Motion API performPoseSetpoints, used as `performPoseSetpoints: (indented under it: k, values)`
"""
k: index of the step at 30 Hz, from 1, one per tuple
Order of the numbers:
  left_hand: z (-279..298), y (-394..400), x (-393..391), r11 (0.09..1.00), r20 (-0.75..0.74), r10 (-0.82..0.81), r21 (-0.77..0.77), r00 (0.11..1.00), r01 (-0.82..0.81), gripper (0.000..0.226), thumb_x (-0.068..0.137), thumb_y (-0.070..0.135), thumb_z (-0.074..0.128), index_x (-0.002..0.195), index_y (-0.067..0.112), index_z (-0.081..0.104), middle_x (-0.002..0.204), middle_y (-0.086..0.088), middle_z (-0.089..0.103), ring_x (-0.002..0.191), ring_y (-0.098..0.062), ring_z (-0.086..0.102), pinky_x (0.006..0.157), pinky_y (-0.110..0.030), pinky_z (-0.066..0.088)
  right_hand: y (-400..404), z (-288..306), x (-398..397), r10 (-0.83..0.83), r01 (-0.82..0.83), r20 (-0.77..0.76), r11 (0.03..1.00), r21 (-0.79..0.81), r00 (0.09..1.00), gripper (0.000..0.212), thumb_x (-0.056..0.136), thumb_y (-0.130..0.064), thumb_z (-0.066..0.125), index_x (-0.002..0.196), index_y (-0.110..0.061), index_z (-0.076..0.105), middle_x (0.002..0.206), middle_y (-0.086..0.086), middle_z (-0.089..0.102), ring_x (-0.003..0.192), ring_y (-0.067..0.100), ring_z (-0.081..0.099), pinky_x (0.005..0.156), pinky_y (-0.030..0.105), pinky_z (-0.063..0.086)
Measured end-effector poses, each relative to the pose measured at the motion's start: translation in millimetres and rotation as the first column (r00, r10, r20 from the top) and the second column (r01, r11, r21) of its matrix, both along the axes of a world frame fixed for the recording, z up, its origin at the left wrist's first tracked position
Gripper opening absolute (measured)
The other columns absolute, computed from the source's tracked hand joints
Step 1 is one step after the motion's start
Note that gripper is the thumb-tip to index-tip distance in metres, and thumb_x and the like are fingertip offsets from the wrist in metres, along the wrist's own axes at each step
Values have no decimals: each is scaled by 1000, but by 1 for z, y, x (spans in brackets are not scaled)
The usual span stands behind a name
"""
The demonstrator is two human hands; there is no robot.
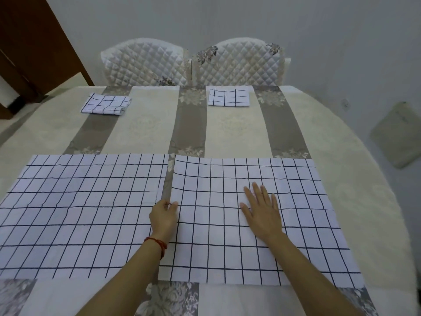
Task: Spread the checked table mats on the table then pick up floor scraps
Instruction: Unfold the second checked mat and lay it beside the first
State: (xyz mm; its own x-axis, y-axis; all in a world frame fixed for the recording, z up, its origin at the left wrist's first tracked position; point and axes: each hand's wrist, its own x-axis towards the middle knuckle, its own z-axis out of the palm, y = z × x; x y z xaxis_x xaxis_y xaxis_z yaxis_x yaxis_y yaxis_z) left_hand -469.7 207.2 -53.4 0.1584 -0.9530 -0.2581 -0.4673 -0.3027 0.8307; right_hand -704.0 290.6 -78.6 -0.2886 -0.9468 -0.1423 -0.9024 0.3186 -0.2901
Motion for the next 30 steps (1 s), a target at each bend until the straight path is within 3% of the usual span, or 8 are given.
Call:
performPoseSetpoints:
  k: [14, 17, 20, 22, 26, 28, 30]
  values:
    - [2, -2, -2, 1000, -44, 20, -21, 999, -21, 18, 88, 15, 57, 78, 0, 56, 64, -2, 47, 59, -10, 43, 53, -19, 33, -11, 0, -12, 37, -36, -38, 999, 13, 999, 100, 62, -74, -28, 147, -30, 2, 158, -4, -6, 145, 16, -11, 116, 41, -9]
    - [3, -5, -2, 999, -15, 9, -43, 1000, -10, 17, 88, 15, 58, 75, 4, 55, 64, -2, 50, 63, -17, 46, 53, -18, 33, -11, 0, -12, 36, -35, -46, 999, 21, 998, 101, 61, -74, -30, 147, -30, 0, 158, -4, -7, 145, 16, -12, 116, 40, -10]
    - [5, -1, -3, 999, 35, 5, -44, 999, -4, 12, 89, 15, 56, 85, 4, 57, 79, -10, 58, 77, -25, 53, 57, -23, 37, -10, 1, -12, 36, -34, -62, 999, 36, 997, 102, 58, -73, -34, 146, -31, -4, 158, -4, -9, 145, 15, -13, 116, 39, -11]
    - [9, 3, -5, 995, 163, -4, -98, 987, 20, 18, 88, 17, 57, 102, 5, 56, 96, -13, 61, 86, -26, 56, 68, -28, 42, -10, 1, -11, 36, -33, -61, 999, 41, 998, 102, 58, -73, -34, 146, -32, -5, 158, -5, -11, 145, 15, -14, 116, 40, -11]
    - [9, 14, -25, 891, 513, -159, -293, 843, 346, 42, 80, 19, 67, 118, 7, 55, 126, -18, 53, 114, -36, 51, 89, -47, 46, -10, 0, -11, 35, -33, -63, 999, 36, 997, 99, 59, -73, -33, 146, -33, -6, 157, -6, -11, 145, 14, -15, 115, 39, -13]
    - [6, 21, -47, 796, 616, -289, -271, 733, 541, 40, 81, 29, 65, 117, 12, 58, 133, -15, 53, 124, -36, 49, 96, -50, 44, -10, 0, -10, 36, -34, -69, 999, 32, 997, 98, 60, -72, -33, 146, -32, -7, 157, -6, -11, 145, 14, -15, 116, 40, -12]
    - [0, 29, -70, 705, 710, -401, -164, 579, 690, 43, 87, 46, 43, 116, 20, 60, 132, -6, 57, 123, -28, 53, 95, -49, 46, -11, 0, -10, 32, -30, -79, 999, 26, 996, 97, 61, -72, -33, 146, -31, -7, 157, -5, -11, 145, 14, -14, 116, 40, -11]
